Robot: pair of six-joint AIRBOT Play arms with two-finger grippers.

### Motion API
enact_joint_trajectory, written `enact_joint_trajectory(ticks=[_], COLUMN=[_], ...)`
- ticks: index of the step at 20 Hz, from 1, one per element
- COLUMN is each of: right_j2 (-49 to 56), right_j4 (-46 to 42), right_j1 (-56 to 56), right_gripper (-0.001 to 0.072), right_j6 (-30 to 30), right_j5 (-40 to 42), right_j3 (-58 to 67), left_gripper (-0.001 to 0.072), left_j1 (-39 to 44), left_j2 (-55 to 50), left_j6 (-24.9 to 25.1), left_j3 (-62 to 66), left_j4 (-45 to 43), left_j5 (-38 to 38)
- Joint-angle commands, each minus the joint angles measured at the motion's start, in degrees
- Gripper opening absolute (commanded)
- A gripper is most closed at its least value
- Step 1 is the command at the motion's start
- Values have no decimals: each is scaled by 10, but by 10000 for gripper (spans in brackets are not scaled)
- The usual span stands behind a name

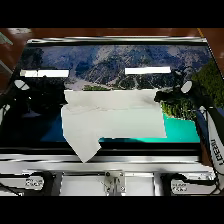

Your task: Fold the shirts.

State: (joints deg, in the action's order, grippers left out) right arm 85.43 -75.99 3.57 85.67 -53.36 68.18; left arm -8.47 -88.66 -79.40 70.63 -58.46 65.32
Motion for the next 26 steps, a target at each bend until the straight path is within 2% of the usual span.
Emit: enact_joint_trajectory(ticks=[1,2,3,4,5,6,8,11,15,19,20,21,22,26], right_j2=[-65,-80,-94,-106,-116,-124,-129,-129,-129,-129,-129,-129,-129,-129], right_j4=[-145,-162,-146,-104,-40,36,143,190,220,224,225,226,226,225], right_j1=[38,61,95,132,169,205,250,259,256,256,256,256,256,256], right_gripper=[627,514,512,514,571,679,678,678,678,678,678,678,678,678], right_j6=[0,-1,-19,-39,-59,-81,-124,-134,-133,-121,-116,-113,-109,-105], right_j5=[-167,-205,-233,-244,-247,-246,-246,-221,-209,-210,-211,-211,-212,-211], right_j3=[15,10,-7,-35,-68,-108,-165,-208,-213,-213,-213,-213,-213,-213], left_gripper=[519,520,530,605,711,712,711,709,693,692,658,507,463,486], left_j1=[-59,-76,-91,-108,-125,-139,-153,-152,-131,-99,-90,-81,-72,-52], left_j2=[36,57,81,109,142,170,212,220,220,220,219,220,220,211], left_j6=[3,12,12,12,13,26,70,98,142,141,140,140,141,143], left_j3=[31,9,-27,-81,-151,-218,-339,-449,-489,-491,-491,-491,-491,-491], left_j4=[-24,-43,-60,-60,-42,-9,65,122,195,206,218,235,253,261], left_j5=[171,205,219,213,191,165,122,42,-12,-51,-67,-83,-98,-106])
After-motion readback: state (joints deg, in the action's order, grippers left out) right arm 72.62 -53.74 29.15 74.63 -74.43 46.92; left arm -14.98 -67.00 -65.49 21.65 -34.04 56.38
